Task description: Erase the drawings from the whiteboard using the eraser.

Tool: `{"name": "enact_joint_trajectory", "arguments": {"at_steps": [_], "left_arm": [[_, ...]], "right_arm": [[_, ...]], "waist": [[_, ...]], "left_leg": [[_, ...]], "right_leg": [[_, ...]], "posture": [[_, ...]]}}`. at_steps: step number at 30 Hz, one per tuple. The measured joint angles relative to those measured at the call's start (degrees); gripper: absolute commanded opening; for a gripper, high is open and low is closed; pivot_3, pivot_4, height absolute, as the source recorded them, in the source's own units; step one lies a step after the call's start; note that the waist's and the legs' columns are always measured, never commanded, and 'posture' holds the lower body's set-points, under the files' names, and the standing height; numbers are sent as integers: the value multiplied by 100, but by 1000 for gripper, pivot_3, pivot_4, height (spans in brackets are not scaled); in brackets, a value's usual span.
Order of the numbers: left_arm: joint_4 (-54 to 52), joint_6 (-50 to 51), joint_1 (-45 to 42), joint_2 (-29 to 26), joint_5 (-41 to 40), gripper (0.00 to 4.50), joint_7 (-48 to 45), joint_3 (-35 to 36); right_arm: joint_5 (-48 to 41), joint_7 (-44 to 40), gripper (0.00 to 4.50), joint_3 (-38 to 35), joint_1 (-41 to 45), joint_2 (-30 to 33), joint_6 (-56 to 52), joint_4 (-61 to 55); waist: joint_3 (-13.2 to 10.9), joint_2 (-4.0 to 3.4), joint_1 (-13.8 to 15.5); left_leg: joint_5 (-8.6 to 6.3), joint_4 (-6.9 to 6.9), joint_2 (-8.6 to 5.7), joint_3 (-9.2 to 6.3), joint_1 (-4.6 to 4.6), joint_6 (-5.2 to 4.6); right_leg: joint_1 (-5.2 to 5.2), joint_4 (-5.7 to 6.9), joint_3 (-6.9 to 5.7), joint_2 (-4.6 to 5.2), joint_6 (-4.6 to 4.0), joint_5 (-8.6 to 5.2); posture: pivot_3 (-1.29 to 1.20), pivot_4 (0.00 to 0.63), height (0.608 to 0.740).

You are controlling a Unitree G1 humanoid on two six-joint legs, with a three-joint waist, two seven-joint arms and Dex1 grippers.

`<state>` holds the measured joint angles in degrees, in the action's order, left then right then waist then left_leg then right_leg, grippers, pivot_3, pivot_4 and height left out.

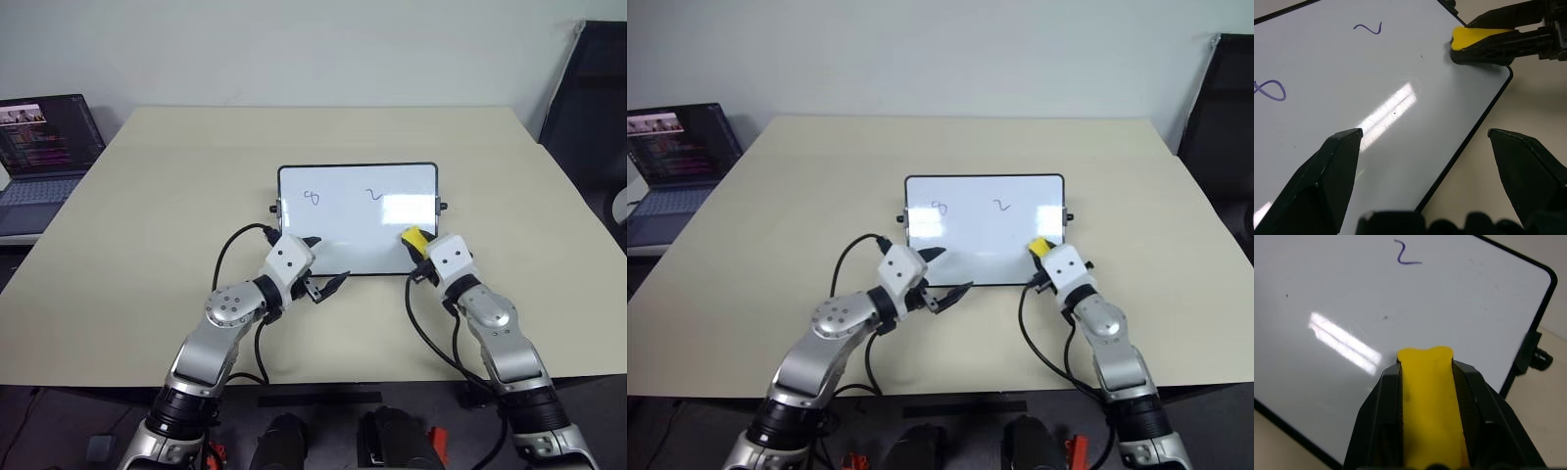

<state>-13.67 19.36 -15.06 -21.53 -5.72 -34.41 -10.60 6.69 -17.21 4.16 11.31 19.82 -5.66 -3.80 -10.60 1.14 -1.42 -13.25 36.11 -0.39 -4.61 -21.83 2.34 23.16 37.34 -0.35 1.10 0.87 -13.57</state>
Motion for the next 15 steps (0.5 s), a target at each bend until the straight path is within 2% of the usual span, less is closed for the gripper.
{"name": "enact_joint_trajectory", "arguments": {"at_steps": [8,15], "left_arm": [[2,-1,-5,-6,0,4500,-4,0],[5,-5,-12,-4,-2,4500,-10,0]], "right_arm": [[-39,-2,1106,-136,-467,33,-258,-439],[-478,-32,1106,-326,-625,-206,-247,-730]], "waist": [[0,0,-9],[0,0,-15]], "left_leg": [[0,-2,0,-2,0,0],[0,-4,1,-2,-5,0]], "right_leg": [[1,0,-3,-2,0,0],[4,-3,-2,-2,0,0]], "posture": [[0,150,740],[0,150,740]]}}
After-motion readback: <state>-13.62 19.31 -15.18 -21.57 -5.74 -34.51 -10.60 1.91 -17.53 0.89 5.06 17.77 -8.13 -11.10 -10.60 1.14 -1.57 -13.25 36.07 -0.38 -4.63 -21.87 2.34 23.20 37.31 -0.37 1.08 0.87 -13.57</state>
